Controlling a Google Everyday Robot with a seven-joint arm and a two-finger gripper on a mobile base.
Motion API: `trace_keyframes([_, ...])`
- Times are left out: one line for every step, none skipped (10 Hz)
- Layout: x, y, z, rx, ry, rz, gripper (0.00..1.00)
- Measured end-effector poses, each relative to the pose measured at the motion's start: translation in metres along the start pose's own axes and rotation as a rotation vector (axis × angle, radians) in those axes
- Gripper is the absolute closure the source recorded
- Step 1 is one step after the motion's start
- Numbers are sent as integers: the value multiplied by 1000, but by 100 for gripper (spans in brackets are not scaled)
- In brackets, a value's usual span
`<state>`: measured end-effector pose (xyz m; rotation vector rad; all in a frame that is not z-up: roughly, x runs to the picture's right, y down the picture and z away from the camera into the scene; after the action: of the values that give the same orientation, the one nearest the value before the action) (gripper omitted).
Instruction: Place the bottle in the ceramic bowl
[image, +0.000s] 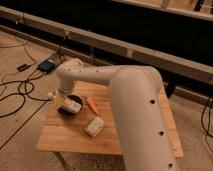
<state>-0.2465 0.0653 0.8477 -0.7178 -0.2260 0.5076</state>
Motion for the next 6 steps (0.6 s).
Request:
trace_keyframes([0, 0, -1, 1, -2, 1, 20])
trace_keyframes([1, -1, -2, 3, -3, 2, 20])
trace_keyframes([1, -3, -7, 12, -3, 9, 20])
trace_keyframes([3, -7, -16, 30, 0, 20, 20])
trace_keyframes([9, -15, -29, 63, 9, 42, 20])
trace_keyframes([13, -18, -37, 79, 12, 58, 20])
